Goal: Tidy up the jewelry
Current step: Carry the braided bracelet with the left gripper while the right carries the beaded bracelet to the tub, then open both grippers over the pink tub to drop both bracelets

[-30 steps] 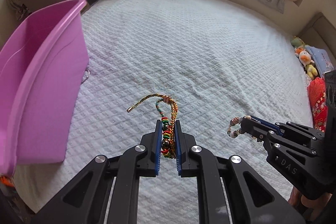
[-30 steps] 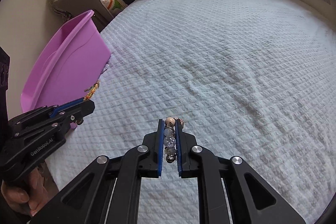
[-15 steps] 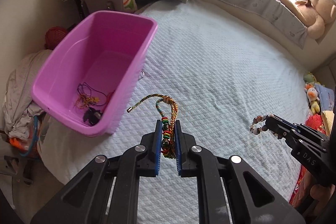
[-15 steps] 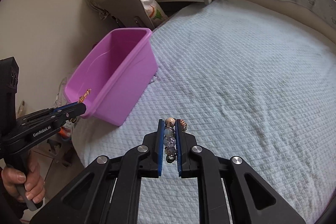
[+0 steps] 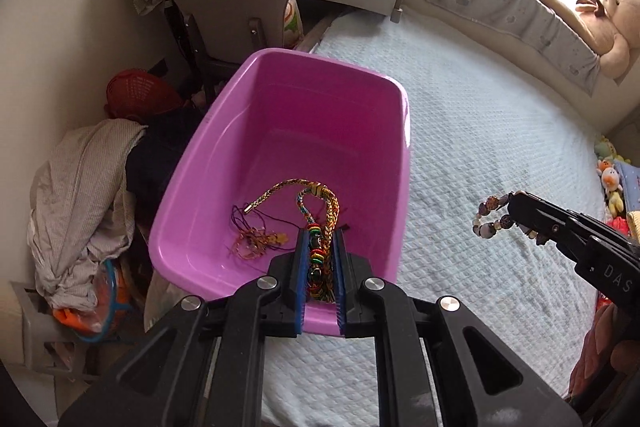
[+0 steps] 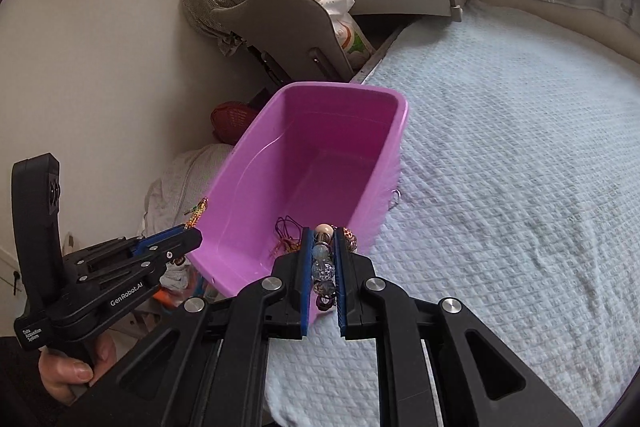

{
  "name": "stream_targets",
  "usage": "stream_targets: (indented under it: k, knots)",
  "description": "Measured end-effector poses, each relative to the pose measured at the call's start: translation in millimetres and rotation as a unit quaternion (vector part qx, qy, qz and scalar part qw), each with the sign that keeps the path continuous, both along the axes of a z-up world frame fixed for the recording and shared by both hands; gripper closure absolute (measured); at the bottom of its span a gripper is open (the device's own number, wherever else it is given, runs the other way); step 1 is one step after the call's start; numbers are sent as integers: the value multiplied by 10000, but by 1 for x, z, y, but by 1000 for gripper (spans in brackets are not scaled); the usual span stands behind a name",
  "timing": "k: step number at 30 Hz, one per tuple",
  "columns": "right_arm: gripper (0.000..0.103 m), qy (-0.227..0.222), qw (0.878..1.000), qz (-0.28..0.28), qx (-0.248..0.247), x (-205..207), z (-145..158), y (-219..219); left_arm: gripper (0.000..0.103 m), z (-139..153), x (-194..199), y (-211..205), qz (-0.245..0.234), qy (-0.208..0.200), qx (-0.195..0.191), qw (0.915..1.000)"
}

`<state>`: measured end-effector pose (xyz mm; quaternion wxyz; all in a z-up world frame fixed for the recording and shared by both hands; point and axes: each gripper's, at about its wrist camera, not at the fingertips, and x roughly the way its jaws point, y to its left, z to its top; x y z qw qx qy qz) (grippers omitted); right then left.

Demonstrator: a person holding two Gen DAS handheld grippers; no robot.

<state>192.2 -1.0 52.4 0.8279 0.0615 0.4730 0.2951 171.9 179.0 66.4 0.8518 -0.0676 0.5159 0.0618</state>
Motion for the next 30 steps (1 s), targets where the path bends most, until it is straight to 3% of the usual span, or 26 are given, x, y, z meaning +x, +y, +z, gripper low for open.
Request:
stream_targets:
  k: [10, 18, 26, 28, 30]
  knots:
    - [93, 357, 9984, -348, -267, 43, -28, 96, 91, -37, 55, 73, -333, 412, -96, 9986]
    - [93, 524, 9963, -285, -620, 72, -52, 126, 91, -59, 70, 85, -376, 626, -198, 9971]
    - [93, 676, 9925, -357, -952, 89, -62, 130, 89, -69, 80, 94, -237, 881, -317, 9953]
    - [79, 723, 9920, -409, -955, 91, -62, 126, 81, -69, 80, 95, -208, 872, -324, 9954]
    - [65, 645, 9922, -508, -938, 92, -59, 119, 64, -67, 80, 95, -189, 829, -227, 9961]
